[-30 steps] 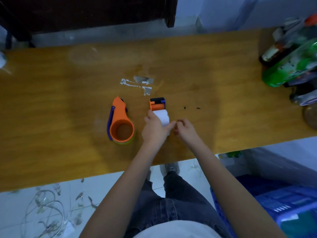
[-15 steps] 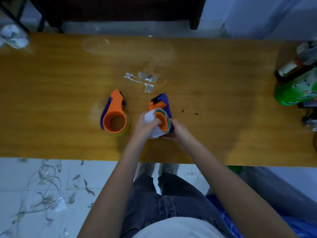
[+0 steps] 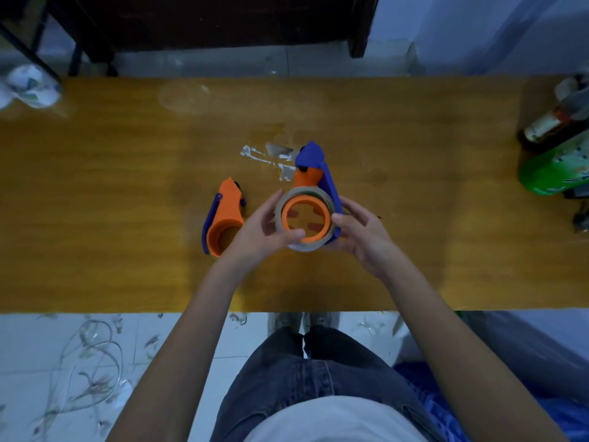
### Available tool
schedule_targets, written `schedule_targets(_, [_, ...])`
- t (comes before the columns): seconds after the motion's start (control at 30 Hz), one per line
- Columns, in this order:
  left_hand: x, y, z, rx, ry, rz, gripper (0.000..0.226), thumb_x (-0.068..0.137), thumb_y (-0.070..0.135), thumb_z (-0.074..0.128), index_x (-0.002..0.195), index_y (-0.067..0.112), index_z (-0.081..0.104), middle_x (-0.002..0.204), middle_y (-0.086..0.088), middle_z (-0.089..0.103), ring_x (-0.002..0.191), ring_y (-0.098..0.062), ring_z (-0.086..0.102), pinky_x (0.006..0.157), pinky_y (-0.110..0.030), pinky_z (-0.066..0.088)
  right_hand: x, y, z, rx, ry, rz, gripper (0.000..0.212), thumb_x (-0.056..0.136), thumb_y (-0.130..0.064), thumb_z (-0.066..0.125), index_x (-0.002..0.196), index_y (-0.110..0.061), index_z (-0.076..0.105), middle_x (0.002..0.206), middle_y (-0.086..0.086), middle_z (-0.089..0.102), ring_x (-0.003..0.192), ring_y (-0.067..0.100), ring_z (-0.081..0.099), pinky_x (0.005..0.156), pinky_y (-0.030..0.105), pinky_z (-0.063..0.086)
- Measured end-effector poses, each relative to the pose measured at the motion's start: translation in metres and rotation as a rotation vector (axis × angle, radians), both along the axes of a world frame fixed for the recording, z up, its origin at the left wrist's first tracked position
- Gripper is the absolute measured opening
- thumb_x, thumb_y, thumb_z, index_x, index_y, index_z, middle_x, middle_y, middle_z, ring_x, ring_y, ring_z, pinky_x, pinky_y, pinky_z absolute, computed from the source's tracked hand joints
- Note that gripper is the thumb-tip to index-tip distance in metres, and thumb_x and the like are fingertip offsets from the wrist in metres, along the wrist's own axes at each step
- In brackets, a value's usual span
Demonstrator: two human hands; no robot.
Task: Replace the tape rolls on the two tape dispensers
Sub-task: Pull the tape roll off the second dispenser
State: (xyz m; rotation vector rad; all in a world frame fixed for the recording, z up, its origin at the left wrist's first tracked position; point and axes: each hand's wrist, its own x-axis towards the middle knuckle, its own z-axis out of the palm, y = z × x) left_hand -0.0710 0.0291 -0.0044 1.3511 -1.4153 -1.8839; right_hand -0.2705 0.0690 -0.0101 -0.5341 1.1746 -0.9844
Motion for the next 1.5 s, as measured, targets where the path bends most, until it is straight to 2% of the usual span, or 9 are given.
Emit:
schedule_targets(0.1, [0.001, -0.001, 0.002, -0.188, -0.094, -0.119, 0.125, 0.051, 0.043, 0.088, 0.149, 0.032, 0.011, 0.146, 0.012, 0.036, 0.132, -0.001, 0.039, 0.103, -0.019, 0.039, 0.000, -0.001, 0.004, -0.044, -0.006, -0.001, 0.062, 0.076, -0.023, 0.068, 0.133, -0.015, 0.046, 0.125, 0.011, 0.061, 0.108, 0.028, 0.065, 0.081, 0.048, 0.056])
schedule_targets(0.23, [-0.002, 0.002, 0.003, -0.520, -0.169, -0.145, 0.115, 0.055, 0.046, 0.083, 0.146, 0.036, 0.012, 0.146, 0.018, 0.030, 0.139, -0.001, 0.026, 0.110, -0.016, 0.028, -0.001, 0.001, 0.009, -0.085, -0.001, 0.019, 0.072, 0.069, -0.028, 0.072, 0.135, -0.014, 0.046, 0.122, 0.006, 0.064, 0.110, 0.026, 0.064, 0.084, 0.050, 0.054])
schedule_targets(0.37, [-0.006, 0.002, 0.004, -0.563, -0.123, -0.117, 0.099, 0.056, 0.044, 0.086, 0.139, 0.032, 0.033, 0.138, 0.015, 0.045, 0.131, -0.002, 0.040, 0.108, -0.029, 0.037, -0.007, 0.003, 0.010, -0.109, 0.002, 0.044, 0.071, 0.070, -0.028, 0.071, 0.135, -0.016, 0.047, 0.122, 0.004, 0.064, 0.111, 0.025, 0.064, 0.085, 0.051, 0.054])
schedule_targets(0.53, [-0.007, 0.006, 0.005, -0.580, -0.069, -0.110, 0.094, 0.056, 0.040, 0.085, 0.135, 0.036, 0.035, 0.135, 0.025, 0.044, 0.131, -0.001, 0.039, 0.108, -0.021, 0.034, -0.010, 0.007, 0.006, -0.123, -0.049, 0.049, 0.063, 0.078, -0.028, 0.064, 0.136, -0.013, 0.045, 0.121, 0.008, 0.063, 0.107, 0.027, 0.064, 0.078, 0.043, 0.057])
schedule_targets(0.7, [-0.009, 0.010, 0.005, -0.631, -0.047, -0.107, 0.093, 0.057, 0.041, 0.085, 0.136, 0.025, 0.038, 0.136, 0.021, 0.045, 0.131, -0.008, 0.041, 0.109, -0.033, 0.035, -0.007, 0.011, 0.001, -0.139, -0.124, 0.020, 0.067, 0.077, -0.031, 0.065, 0.137, -0.009, 0.043, 0.121, 0.011, 0.060, 0.106, 0.026, 0.063, 0.076, 0.039, 0.058])
schedule_targets(0.83, [-0.008, 0.011, 0.003, -0.572, -0.004, -0.118, 0.098, 0.056, 0.039, 0.085, 0.138, 0.016, 0.038, 0.138, 0.001, 0.047, 0.133, -0.019, 0.040, 0.110, -0.038, 0.035, -0.001, 0.014, -0.002, -0.146, -0.229, 0.027, 0.086, 0.070, -0.045, 0.074, 0.138, -0.006, 0.040, 0.122, 0.014, 0.056, 0.104, 0.024, 0.062, 0.075, 0.034, 0.058])
schedule_targets(1.07, [0.001, 0.008, 0.005, -0.386, 0.103, -0.146, 0.104, 0.051, 0.032, 0.087, 0.139, 0.007, 0.037, 0.136, 0.001, 0.051, 0.131, -0.014, 0.044, 0.107, -0.026, 0.037, 0.004, 0.016, -0.009, -0.141, -0.316, 0.067, 0.087, 0.070, -0.044, 0.074, 0.140, -0.010, 0.037, 0.126, 0.009, 0.057, 0.110, 0.022, 0.061, 0.078, 0.034, 0.057])
schedule_targets(1.3, [0.005, -0.001, 0.009, 0.020, 0.405, 0.156, 0.104, 0.048, 0.046, 0.089, 0.136, 0.016, 0.043, 0.119, 0.003, 0.062, 0.107, -0.014, 0.061, 0.083, -0.029, 0.053, 0.016, 0.016, -0.021, -0.026, -0.457, -0.045, 0.074, 0.062, -0.049, 0.077, 0.124, -0.017, 0.052, 0.111, 0.003, 0.069, 0.097, 0.020, 0.068, 0.071, 0.038, 0.059])
schedule_targets(1.5, [0.012, 0.001, 0.003, 0.263, 0.408, 0.191, 0.103, 0.048, 0.040, 0.091, 0.136, 0.024, 0.041, 0.133, -0.005, 0.059, 0.118, -0.030, 0.059, 0.083, -0.043, 0.056, 0.023, 0.018, -0.031, 0.057, -0.390, -0.109, 0.043, 0.090, -0.035, 0.041, 0.129, -0.016, 0.043, 0.123, 0.009, 0.055, 0.100, 0.023, 0.064, 0.077, 0.044, 0.059])
